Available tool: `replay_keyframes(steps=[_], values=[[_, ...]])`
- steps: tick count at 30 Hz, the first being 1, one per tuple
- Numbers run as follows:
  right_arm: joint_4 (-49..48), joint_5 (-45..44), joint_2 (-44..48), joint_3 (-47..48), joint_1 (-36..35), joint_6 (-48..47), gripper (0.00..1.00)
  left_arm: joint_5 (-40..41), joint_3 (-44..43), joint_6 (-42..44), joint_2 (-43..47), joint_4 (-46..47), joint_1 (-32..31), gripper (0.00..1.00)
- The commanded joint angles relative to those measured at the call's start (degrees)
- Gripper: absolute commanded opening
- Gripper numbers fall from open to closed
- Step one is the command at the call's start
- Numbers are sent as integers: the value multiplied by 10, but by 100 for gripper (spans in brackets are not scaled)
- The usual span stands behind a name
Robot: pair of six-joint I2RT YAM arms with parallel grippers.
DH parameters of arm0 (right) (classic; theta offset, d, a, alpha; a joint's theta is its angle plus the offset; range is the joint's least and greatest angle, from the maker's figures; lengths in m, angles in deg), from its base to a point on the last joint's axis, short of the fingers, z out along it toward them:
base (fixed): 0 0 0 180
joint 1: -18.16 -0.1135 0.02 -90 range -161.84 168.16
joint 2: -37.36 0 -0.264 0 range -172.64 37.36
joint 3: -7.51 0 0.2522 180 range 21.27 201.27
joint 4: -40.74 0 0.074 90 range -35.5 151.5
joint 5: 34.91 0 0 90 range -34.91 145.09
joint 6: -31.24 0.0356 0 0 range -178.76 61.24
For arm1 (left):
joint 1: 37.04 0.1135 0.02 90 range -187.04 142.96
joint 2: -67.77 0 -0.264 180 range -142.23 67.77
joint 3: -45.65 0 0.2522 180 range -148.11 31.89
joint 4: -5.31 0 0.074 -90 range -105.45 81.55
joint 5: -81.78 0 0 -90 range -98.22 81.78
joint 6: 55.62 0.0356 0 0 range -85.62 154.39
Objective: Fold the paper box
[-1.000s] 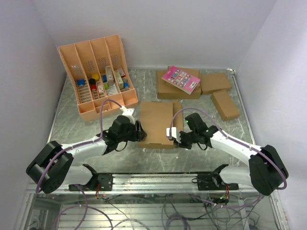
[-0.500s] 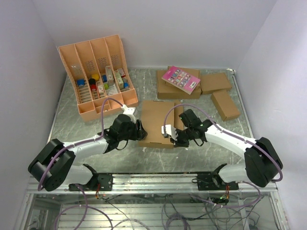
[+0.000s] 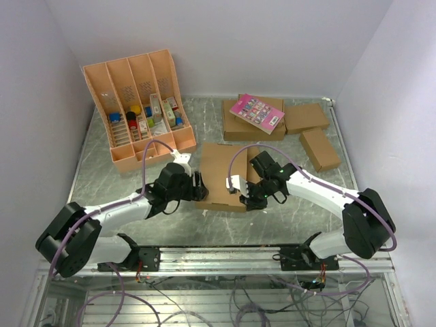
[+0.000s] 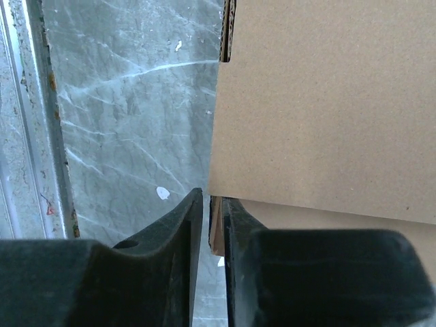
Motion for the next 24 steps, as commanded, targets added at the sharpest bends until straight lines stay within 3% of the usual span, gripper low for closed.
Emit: replay_keyframes(steps=[1, 9, 13, 16, 19, 24], values=[[3, 13, 18, 14, -2, 0, 20, 18, -10, 13, 30, -66, 0, 74], [48, 22, 36, 23, 17, -34, 36, 43, -21, 9, 110, -140, 1, 77], [100, 49, 45, 49, 48, -64, 41, 31, -20, -3, 162, -171, 1, 72], [112, 66, 46, 80, 77, -46, 41, 4, -8, -20, 209, -185, 1, 63], [91, 77, 32, 126, 119, 0, 34, -20, 8, -41, 254, -202, 1, 50], [-49, 50, -26, 190, 184, 135, 1, -68, 32, -80, 308, -222, 1, 14]])
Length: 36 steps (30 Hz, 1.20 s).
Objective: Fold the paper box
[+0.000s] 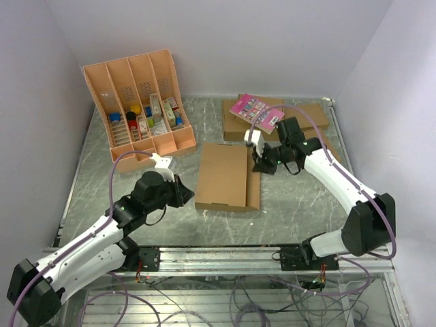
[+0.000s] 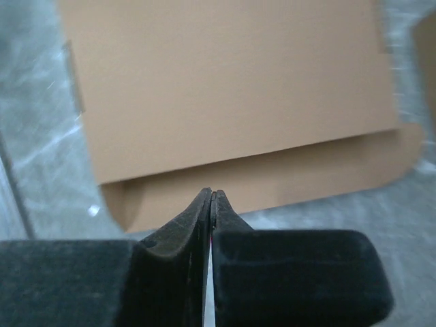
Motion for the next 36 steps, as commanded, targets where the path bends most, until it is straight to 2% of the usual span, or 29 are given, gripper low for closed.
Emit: replay_keyframes(steps=[1, 3, 6, 12, 18, 23, 28, 36], values=[[-150, -24, -51, 47, 52, 132, 0, -72, 27, -44, 29, -30, 0, 8], [-212, -55, -81, 62, 65, 157, 0, -94, 40, -59, 26, -21, 0, 7], [-246, -90, -142, 101, 65, 139, 0, -101, 66, -74, 13, -3, -5, 7], [-260, -128, -249, 169, 59, 94, 0, -91, 104, -96, -45, 80, -18, 7], [-243, -133, -325, 220, 58, 60, 0, -87, 87, -82, -153, 140, -19, 9], [-213, -103, -361, 252, 56, 22, 0, -78, 64, -74, -207, 155, -19, 10], [-178, -84, -389, 262, 49, -14, 0, -52, 50, -69, -214, 132, -19, 11], [-151, -56, -355, 231, 45, -40, 0, 2, 22, -53, -212, 73, -18, 16]])
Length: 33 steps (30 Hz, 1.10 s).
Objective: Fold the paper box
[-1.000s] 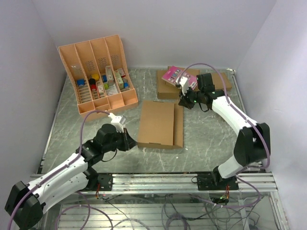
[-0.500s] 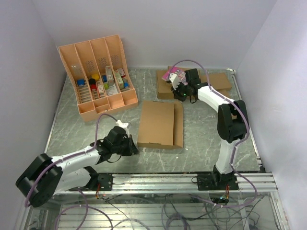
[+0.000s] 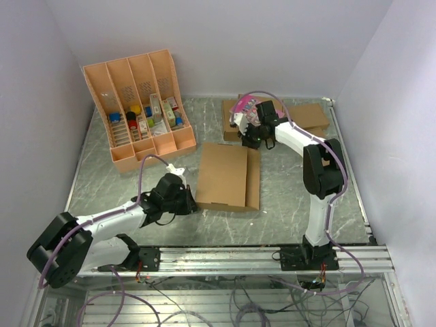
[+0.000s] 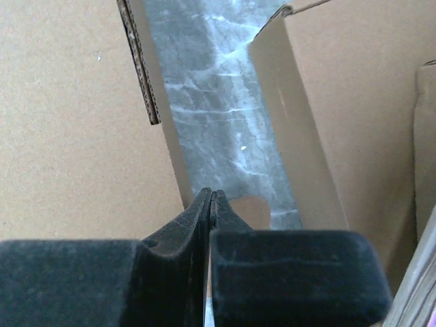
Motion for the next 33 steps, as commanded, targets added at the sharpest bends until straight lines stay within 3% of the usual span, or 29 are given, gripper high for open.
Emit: replay_keyframes(steps=[1, 17, 24, 33], values=[[34, 25, 38, -22, -4, -25, 0, 51, -32, 23, 0, -37, 1, 17], [79, 14, 228, -240, -7, -31, 0, 127, -137, 109, -85, -116, 32, 24], [103, 54, 331, -347, -13, -43, 0, 123, -194, 163, -143, -126, 44, 28], [166, 70, 413, -426, -94, -96, 0, 115, -287, 234, -220, -149, 61, 33]])
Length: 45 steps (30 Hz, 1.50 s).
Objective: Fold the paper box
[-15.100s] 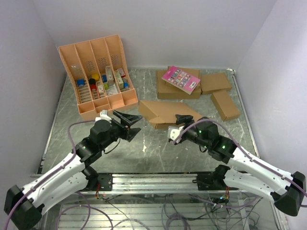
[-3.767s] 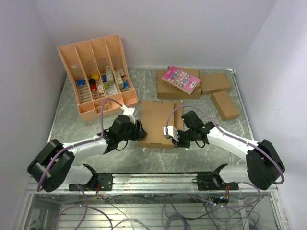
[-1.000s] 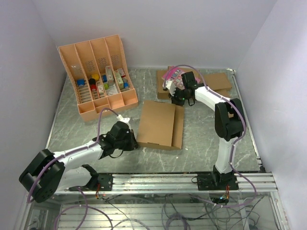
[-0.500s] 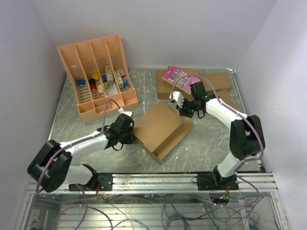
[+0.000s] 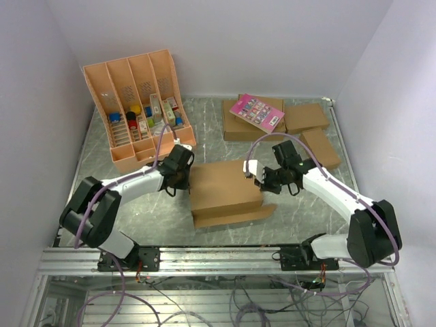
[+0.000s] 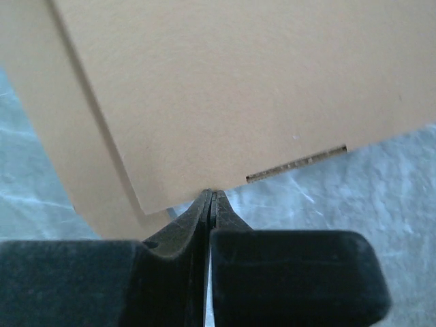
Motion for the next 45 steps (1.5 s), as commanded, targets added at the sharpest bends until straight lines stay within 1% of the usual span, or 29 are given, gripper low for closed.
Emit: replay_keyframes(steps=[1, 3, 10, 12, 14, 16, 19, 21, 23, 26, 28, 29, 30, 32, 33, 35, 37, 38, 39, 40, 41, 43, 45], values=[[77, 82, 12, -40, -51, -28, 0, -49, -63, 48, -37, 33, -3, 33], [94, 97, 24, -44, -69, -43, 0, -57, -83, 62, -54, 31, 1, 33], [147, 151, 56, -53, -77, -96, 0, -98, -147, 98, -111, 28, 19, 34], [160, 155, 60, -48, -76, -103, 0, -90, -156, 100, -110, 21, 23, 35], [179, 159, 65, -38, -72, -110, 0, -68, -155, 95, -90, 14, 28, 36], [196, 175, 75, -28, -59, -117, 3, -49, -142, 89, -56, 5, 34, 40], [206, 193, 102, -25, -34, -110, 7, -35, -110, 74, 12, -8, 37, 52], [198, 192, 116, -27, -32, -91, 10, -41, -70, 51, 53, -13, 40, 59], [187, 197, 127, -24, -29, -63, 12, -68, -27, 24, 97, -7, 41, 63], [158, 205, 138, -11, -25, -9, 12, -121, 42, -17, 180, 23, 41, 65], [113, 207, 144, 0, -19, 53, 17, -167, 95, -41, 260, 65, 40, 66], [91, 206, 142, 6, -15, 74, 20, -212, 114, -47, 292, 89, 40, 67], [73, 208, 136, 12, -6, 94, 24, -232, 130, -59, 325, 113, 37, 67], [35, 224, 114, 25, 21, 128, 31, -243, 154, -78, 376, 144, 20, 67], [20, 234, 92, 31, 37, 146, 34, -236, 160, -85, 401, 150, 6, 67], [-14, 253, 61, 41, 73, 189, 43, -215, 163, -98, 422, 147, -31, 66], [-64, 263, 42, 36, 112, 242, 55, -181, 168, -127, 423, 149, -91, 64], [-81, 264, 33, 32, 127, 264, 59, -165, 173, -143, 418, 155, -120, 62], [-99, 264, 27, 26, 139, 285, 62, -144, 178, -159, 410, 162, -147, 57], [-116, 262, 19, 18, 149, 302, 64, -130, 183, -176, 399, 169, -172, 49], [-134, 256, 11, 10, 156, 322, 65, -116, 188, -193, 385, 176, -193, 39], [-163, 253, -10, -4, 169, 354, 65, -89, 193, -216, 353, 177, -224, 30], [-194, 257, -30, -17, 186, 387, 64, -62, 185, -224, 323, 154, -238, 20]])
